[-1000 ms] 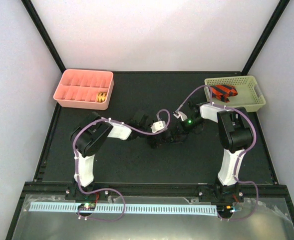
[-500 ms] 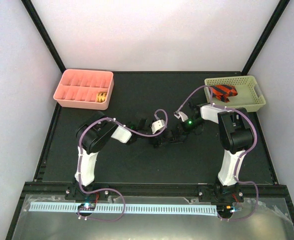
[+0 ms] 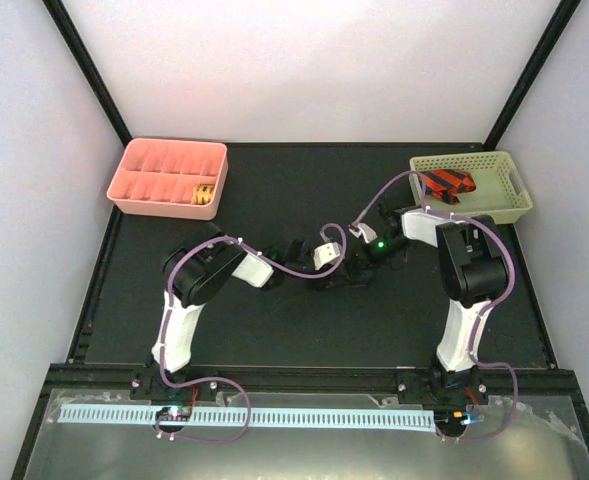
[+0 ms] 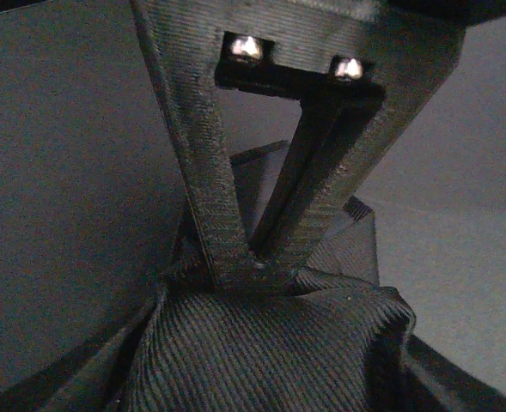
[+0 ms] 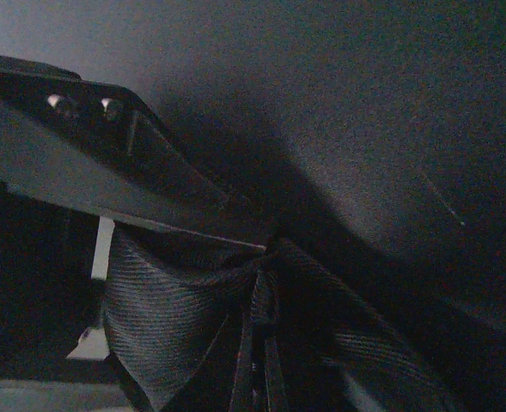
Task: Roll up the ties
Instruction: Roll the tie at the center of the board.
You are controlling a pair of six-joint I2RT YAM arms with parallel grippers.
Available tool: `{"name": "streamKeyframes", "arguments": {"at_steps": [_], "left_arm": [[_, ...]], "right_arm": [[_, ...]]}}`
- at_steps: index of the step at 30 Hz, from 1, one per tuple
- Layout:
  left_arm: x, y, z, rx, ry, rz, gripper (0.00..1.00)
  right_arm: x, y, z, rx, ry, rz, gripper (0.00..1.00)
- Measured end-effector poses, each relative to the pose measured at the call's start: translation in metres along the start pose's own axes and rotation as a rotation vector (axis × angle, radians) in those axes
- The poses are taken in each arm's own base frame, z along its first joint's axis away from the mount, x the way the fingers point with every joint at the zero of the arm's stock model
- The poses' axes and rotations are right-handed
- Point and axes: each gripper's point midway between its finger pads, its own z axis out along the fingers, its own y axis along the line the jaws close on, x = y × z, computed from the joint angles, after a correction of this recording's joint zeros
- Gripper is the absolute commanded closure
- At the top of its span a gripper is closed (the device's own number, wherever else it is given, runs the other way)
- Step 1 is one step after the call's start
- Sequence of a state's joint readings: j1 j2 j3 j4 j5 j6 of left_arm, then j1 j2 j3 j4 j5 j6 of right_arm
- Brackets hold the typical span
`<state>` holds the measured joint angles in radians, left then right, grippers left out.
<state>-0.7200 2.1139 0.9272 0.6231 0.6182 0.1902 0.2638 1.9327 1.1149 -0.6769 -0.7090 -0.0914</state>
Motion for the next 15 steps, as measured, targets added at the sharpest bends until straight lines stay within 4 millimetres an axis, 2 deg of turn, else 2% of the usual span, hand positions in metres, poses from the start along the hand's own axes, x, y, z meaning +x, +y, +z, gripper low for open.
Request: {"name": "streamKeyframes", "arguments": {"at_steps": [3,9,15], "left_arm": [[0.001,0.002,-0.001,-0.017,0.013,0.012,0.49],[0.004,0.001,-0.006,-0.047,0.073,0.009,0.51],[0.009,0.003,-0.012,-0.081,0.126,0.013,0.51]], "right_arm": [[-0.001,0.000,0.000,0.000,-0.001,-0.001,0.97],[0.000,0.003,-0.003,0.000,0.017,-0.014,0.69],[0.006,0.006,-0.012,-0.017,0.032,0.009,0.56]]}}
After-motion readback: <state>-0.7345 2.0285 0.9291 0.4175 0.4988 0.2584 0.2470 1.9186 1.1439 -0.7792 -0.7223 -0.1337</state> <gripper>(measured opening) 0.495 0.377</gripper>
